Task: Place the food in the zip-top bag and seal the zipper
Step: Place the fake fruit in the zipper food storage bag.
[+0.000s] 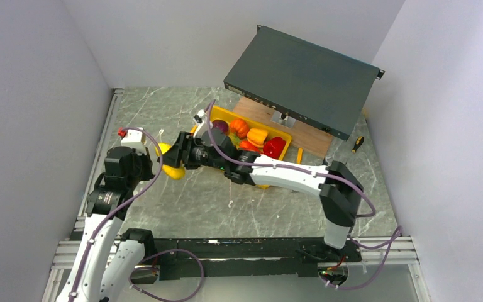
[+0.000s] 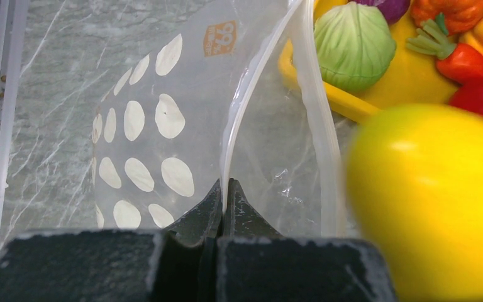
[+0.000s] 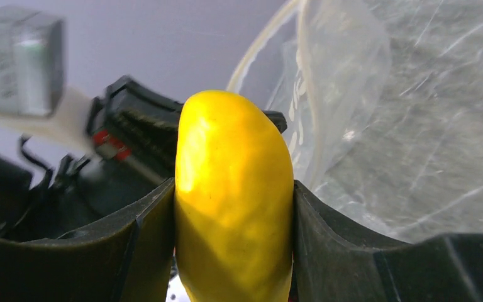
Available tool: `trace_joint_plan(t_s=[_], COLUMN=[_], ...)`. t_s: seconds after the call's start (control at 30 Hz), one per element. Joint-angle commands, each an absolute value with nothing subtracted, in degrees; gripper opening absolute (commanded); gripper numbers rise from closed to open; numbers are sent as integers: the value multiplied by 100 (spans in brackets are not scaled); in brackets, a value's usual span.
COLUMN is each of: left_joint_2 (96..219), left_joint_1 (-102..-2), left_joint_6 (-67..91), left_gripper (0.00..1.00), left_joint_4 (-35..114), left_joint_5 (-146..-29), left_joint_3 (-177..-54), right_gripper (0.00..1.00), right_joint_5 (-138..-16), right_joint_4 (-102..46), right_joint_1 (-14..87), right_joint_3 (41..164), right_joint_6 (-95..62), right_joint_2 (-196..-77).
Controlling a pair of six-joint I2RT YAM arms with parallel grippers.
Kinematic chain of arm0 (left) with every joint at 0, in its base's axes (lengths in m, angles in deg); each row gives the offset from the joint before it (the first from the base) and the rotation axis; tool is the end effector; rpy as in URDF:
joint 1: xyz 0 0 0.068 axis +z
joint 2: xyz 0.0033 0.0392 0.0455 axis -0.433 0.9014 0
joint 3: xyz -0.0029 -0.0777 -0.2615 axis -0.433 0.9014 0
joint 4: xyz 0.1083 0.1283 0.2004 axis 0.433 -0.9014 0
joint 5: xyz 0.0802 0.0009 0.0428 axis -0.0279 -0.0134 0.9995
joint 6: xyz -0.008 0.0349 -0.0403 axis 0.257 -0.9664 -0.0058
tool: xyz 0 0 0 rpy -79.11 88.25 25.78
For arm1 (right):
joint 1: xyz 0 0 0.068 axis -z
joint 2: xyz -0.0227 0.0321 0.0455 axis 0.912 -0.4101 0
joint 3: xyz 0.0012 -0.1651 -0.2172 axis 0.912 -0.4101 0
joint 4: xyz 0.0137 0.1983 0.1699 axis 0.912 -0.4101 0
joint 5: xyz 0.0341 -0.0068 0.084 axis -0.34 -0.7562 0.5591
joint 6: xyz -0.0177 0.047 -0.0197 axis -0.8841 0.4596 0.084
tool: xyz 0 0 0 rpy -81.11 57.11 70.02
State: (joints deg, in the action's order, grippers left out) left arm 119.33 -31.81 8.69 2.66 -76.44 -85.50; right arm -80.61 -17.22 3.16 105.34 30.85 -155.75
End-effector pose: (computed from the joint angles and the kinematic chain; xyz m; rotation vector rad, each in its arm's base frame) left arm 0.1433 -0.0137 0.3007 -0.0754 2.0836 -0.1067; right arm 0.1932 0.3781 0.3157 -0.2033 2.0362 1.4539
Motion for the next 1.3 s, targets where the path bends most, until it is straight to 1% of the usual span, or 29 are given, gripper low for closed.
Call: trace_joint_plan(t_s=[0.0,0.2,0.33,0.43,0.63,0.73,0.87,1.07,1.17,1.27], left_joint_2=[11771,11774,11784,11783,11795,11797,11771,11787,11792,11809], left_joint_1=[-3190,-3190,-3186,-3190,-3186,-3190,-3188,-3187,-3189,-3187], left_joint_6=[858,848,847,839,840,839,857,864,871,862], left_gripper=[0,0,0,0,0,0,0,0,0,0], left_joint_4=[582,596,601,632,632,617,595,570,577,614], left_joint_5=[-7870,-7992,-8033,-8133,-8167,-8113,-7946,-7940,-7940,-8046], left_joint_3=[-8570,-8567,-8569,-8563,-8563,-8571,-8567,-8585,-8581,-8563], right_gripper=[0,0,0,0,1,11,35,62,70,72], right_joint_5=[-7925,-8334,-8587,-8736,-9049,-9254,-9451,-9347,-9380,-9349], right_joint_4=[-1252,-1160,-1585,-1942,-2267,-2510,-2647,-2575,-2557,-2552], right_joint_1=[323,309,303,303,209,121,27,-29,-28,-14], right_joint_3=[10886,10813,10901,11081,11439,11564,11566,11338,11300,11455], right_joint_6=[4404,5259,5492,5456,4834,4601,4258,3886,3770,3778], right_joint_2=[-16080,-16450,-16568,-16669,-16873,-16852,-16743,-16418,-16255,-16338])
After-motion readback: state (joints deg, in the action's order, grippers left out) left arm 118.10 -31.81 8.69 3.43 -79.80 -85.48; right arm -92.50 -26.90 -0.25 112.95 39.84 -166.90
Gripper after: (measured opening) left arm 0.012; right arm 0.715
